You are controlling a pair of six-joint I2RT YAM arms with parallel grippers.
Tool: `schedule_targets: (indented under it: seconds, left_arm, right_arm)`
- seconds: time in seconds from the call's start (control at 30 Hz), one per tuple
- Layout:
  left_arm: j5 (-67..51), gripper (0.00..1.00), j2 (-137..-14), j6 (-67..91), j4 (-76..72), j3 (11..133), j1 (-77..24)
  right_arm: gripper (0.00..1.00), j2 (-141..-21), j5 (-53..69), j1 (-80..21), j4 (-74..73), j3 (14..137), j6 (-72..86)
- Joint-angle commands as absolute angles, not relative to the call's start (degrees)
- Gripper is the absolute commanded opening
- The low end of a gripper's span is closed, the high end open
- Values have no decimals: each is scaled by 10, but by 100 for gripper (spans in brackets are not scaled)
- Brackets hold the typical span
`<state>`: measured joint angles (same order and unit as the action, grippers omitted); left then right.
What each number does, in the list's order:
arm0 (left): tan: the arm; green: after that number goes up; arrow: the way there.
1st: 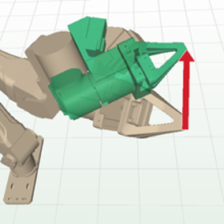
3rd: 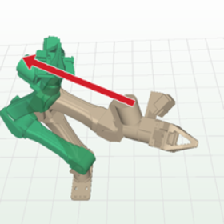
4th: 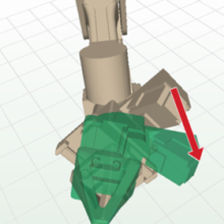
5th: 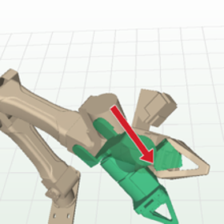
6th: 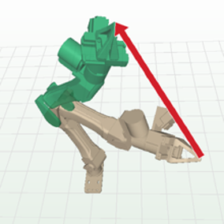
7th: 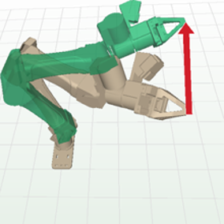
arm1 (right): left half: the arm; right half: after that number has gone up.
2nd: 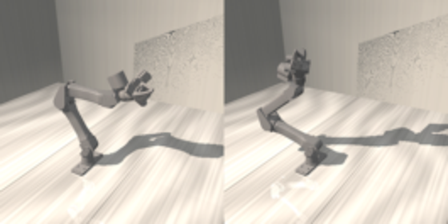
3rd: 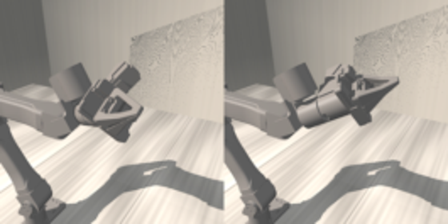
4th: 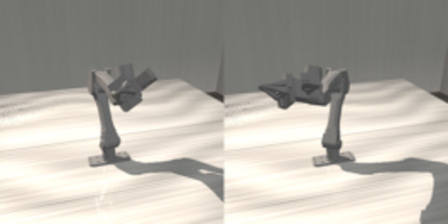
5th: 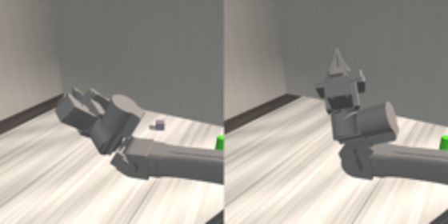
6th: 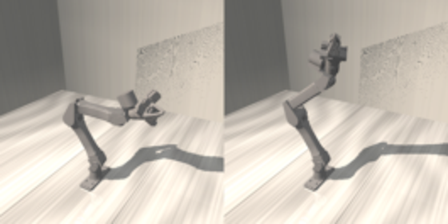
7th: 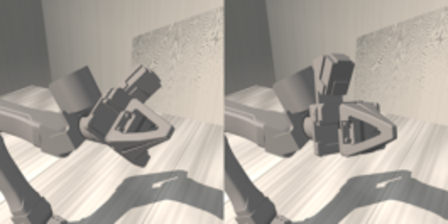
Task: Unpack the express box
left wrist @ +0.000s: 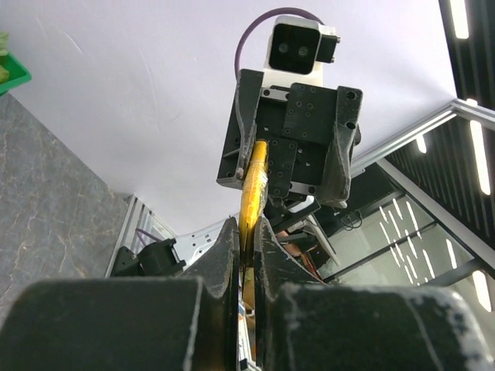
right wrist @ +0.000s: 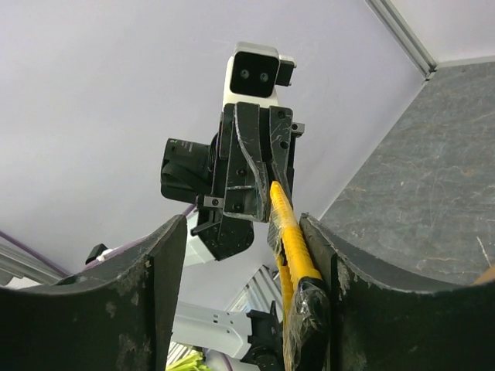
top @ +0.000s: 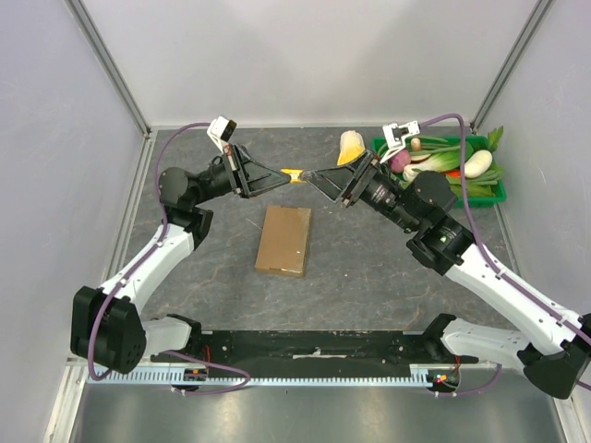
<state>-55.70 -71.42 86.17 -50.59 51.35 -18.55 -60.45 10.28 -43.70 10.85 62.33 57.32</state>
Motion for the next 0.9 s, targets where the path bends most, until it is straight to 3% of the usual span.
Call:
schedule_targets:
  seconds: [0.0, 0.2, 0.47, 0.87]
  left_arm:
    - [-509, 2, -703, 900, -575, 497, -180]
    - [-497, 2, -693, 882, -577, 490, -182]
    - [-501, 2, -686, 860, -557, 483, -182]
    - [-505, 2, -680, 851, -542, 472, -184]
  right_arm:
    - [65, -606, 120, -440, 149, 626, 584]
    - [62, -624, 127, -440, 143, 636, 585]
    - [51, -636, 120, -439, 127, 649, 577]
    - [49, -656, 108, -439, 131, 666, 568]
